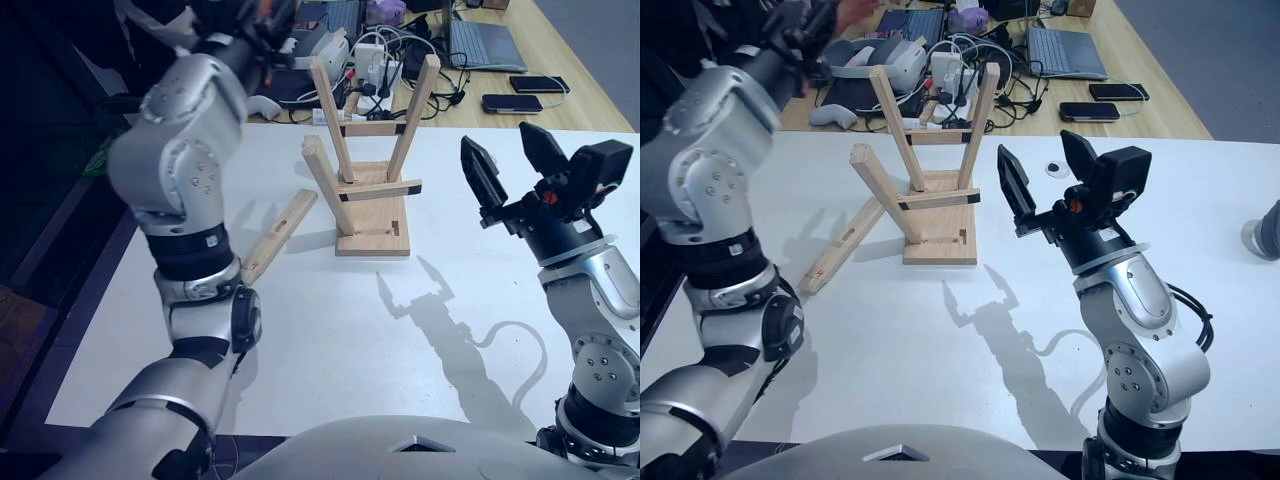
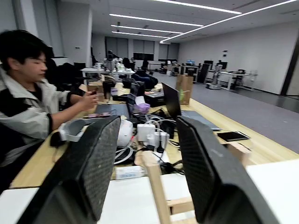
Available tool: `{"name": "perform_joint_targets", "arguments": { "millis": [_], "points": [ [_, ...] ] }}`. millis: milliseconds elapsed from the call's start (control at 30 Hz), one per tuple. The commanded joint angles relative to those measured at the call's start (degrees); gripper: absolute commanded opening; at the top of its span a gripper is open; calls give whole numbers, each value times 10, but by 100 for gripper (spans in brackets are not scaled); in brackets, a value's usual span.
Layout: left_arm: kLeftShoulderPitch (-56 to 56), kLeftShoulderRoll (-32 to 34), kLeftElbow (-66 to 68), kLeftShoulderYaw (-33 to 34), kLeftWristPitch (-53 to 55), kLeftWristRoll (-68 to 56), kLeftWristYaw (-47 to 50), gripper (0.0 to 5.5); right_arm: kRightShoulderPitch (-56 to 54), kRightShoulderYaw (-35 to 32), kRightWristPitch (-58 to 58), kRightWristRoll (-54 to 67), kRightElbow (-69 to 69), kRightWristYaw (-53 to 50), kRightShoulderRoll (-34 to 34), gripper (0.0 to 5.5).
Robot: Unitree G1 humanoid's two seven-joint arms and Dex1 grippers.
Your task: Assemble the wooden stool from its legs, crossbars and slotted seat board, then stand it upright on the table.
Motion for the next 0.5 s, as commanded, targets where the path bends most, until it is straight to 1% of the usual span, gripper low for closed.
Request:
{"name": "perform_joint_targets", "arguments": {
  "millis": [33, 67, 167, 200, 267, 333, 500],
  "points": [
    [46, 71, 7, 35, 14, 6, -30, 239, -4, -11, 4, 10, 7, -7, -2, 454],
    [72, 94, 0, 21, 52, -3, -54, 250, -2, -10, 5, 11, 6, -8, -1, 454],
    [176, 183, -36, -80, 163, -19, -133, 290, 1, -8, 7, 19, 6, -9, 0, 454],
    [208, 196, -47, -106, 194, -29, -150, 290, 1, -9, 10, 25, 8, -8, 0, 454],
    [255, 205, -60, -139, 228, -43, -175, 290, 0, -9, 16, 38, 10, -8, -1, 454],
    [279, 210, -42, -165, 221, -29, -179, 290, -1, -9, 21, 51, 12, -8, -3, 454],
    [299, 198, 5, -179, 191, -10, -186, 290, -2, -3, 29, 72, 13, -5, -12, 454]
  ]
}}
